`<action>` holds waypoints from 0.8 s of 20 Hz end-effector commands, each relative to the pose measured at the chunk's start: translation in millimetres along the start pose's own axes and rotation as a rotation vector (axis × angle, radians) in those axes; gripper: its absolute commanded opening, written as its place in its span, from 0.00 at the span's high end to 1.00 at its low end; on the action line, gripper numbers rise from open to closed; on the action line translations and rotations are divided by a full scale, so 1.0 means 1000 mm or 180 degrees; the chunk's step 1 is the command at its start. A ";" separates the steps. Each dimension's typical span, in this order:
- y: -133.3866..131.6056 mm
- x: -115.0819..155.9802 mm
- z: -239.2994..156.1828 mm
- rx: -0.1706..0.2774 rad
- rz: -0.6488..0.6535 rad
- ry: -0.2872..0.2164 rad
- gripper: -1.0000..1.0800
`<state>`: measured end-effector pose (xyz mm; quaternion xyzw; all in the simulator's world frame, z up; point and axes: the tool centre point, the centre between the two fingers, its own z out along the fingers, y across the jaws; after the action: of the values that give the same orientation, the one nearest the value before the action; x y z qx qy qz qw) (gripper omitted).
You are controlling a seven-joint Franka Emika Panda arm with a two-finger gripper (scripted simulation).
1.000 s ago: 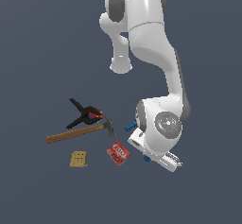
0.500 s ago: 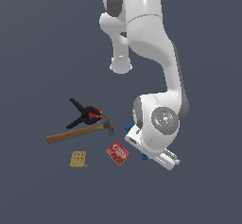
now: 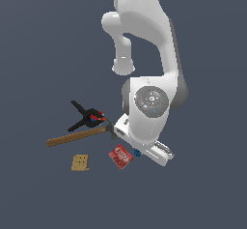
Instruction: Pick up a designated object from a clutter of objects.
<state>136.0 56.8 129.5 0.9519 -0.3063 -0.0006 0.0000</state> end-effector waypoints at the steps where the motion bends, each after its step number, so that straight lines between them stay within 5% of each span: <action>1: 0.017 0.008 -0.025 0.0003 0.0002 0.0002 1.00; 16: 0.114 0.055 -0.174 0.0006 0.0002 0.0000 1.00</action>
<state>116.4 -57.7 288.6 0.9517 -0.3069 0.0000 -0.0009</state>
